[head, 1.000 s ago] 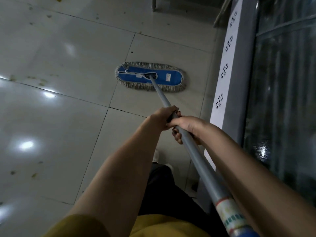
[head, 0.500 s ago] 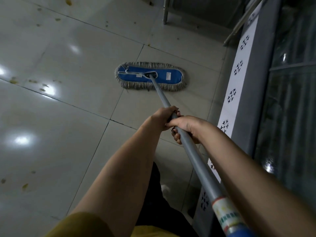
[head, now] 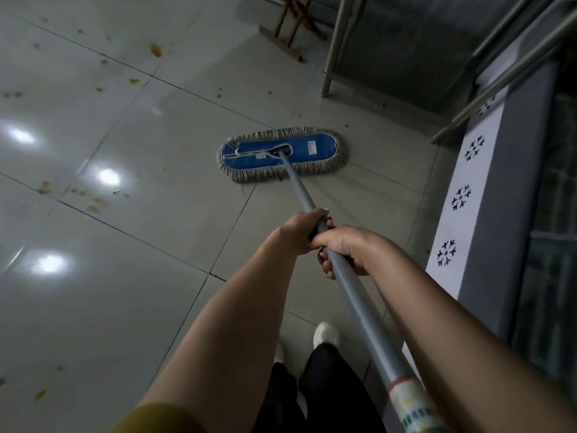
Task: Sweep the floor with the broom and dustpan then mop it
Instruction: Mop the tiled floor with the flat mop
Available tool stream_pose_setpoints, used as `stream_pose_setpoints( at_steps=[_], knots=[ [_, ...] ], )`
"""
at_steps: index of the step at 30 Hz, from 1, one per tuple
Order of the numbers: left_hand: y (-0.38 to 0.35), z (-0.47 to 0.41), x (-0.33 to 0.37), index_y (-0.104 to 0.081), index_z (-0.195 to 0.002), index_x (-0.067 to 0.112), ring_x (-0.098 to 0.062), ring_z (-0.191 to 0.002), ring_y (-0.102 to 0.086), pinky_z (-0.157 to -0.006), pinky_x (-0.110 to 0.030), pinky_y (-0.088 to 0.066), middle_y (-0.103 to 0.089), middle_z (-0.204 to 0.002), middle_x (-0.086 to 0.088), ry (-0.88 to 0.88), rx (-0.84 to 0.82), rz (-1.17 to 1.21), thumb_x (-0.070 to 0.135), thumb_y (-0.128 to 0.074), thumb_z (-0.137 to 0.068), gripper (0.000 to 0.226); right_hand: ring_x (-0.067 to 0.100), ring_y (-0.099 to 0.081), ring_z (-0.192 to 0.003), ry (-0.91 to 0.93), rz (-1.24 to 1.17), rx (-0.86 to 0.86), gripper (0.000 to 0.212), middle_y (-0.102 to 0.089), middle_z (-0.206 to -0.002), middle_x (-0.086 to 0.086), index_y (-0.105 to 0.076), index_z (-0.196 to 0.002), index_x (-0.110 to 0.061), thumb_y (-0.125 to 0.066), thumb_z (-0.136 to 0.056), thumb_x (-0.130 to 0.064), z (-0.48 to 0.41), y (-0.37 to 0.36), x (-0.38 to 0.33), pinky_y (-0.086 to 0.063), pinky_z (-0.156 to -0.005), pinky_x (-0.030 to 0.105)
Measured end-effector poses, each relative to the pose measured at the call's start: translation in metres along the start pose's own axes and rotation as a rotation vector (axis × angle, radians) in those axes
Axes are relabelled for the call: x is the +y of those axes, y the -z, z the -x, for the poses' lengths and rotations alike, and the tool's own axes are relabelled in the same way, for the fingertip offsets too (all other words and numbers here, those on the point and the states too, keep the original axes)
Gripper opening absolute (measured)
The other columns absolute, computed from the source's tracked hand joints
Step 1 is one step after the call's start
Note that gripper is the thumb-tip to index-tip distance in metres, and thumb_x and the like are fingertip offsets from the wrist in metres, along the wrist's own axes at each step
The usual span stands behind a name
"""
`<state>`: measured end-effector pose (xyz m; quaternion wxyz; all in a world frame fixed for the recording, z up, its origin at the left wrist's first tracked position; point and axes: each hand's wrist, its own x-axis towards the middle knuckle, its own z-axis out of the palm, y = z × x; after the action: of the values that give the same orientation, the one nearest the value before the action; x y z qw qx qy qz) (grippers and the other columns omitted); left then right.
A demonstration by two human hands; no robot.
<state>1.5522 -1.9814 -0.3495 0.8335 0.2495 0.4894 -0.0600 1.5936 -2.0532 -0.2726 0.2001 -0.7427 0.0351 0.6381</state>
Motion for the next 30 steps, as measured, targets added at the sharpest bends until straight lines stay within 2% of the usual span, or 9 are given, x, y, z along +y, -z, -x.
stream_pose_setpoints(
  at_steps=[6, 16, 25, 30],
  knots=[
    [-0.013, -0.036, 0.077, -0.04, -0.066, 0.01, -0.008, -0.029, -0.048, -0.035, -0.014, -0.041, -0.049, -0.036, 0.001, -0.024, -0.02, 0.065, 0.015, -0.038, -0.098, 0.032, 0.009, -0.044, -0.021, 0.014, 0.061, -0.035, 0.026, -0.044, -0.029, -0.002, -0.047, -0.067, -0.006, -0.052, -0.091, -0.012, -0.027, 0.035, -0.081, -0.038, -0.031, 0.012],
    [-0.046, -0.102, 0.201, -0.042, -0.068, 0.012, -0.009, -0.029, -0.047, -0.035, -0.013, -0.04, -0.05, -0.038, 0.003, -0.017, 0.061, 0.155, 0.018, -0.041, -0.097, 0.03, 0.009, -0.044, -0.023, 0.019, 0.17, -0.097, 0.024, -0.044, -0.033, -0.001, -0.048, -0.067, -0.007, -0.051, -0.091, -0.011, -0.07, 0.104, -0.214, -0.039, -0.032, 0.013],
    [-0.032, -0.137, 0.287, -0.043, -0.069, 0.01, -0.009, -0.028, -0.05, -0.032, -0.014, -0.04, -0.052, -0.041, 0.0, -0.053, 0.058, 0.231, 0.019, -0.042, -0.098, 0.03, 0.009, -0.044, -0.024, 0.026, 0.247, -0.124, 0.026, -0.044, -0.033, -0.002, -0.046, -0.066, -0.008, -0.05, -0.092, -0.011, -0.097, 0.113, -0.309, -0.04, -0.032, 0.014],
    [-0.011, -0.157, 0.359, -0.043, -0.07, 0.01, -0.008, -0.03, -0.051, -0.035, -0.014, -0.043, -0.052, -0.039, 0.001, -0.085, 0.065, 0.27, 0.018, -0.042, -0.098, 0.029, 0.008, -0.043, -0.023, 0.037, 0.278, -0.135, 0.026, -0.044, -0.032, -0.002, -0.046, -0.068, -0.007, -0.05, -0.093, -0.011, -0.118, 0.106, -0.385, -0.04, -0.031, 0.014]
  ],
)
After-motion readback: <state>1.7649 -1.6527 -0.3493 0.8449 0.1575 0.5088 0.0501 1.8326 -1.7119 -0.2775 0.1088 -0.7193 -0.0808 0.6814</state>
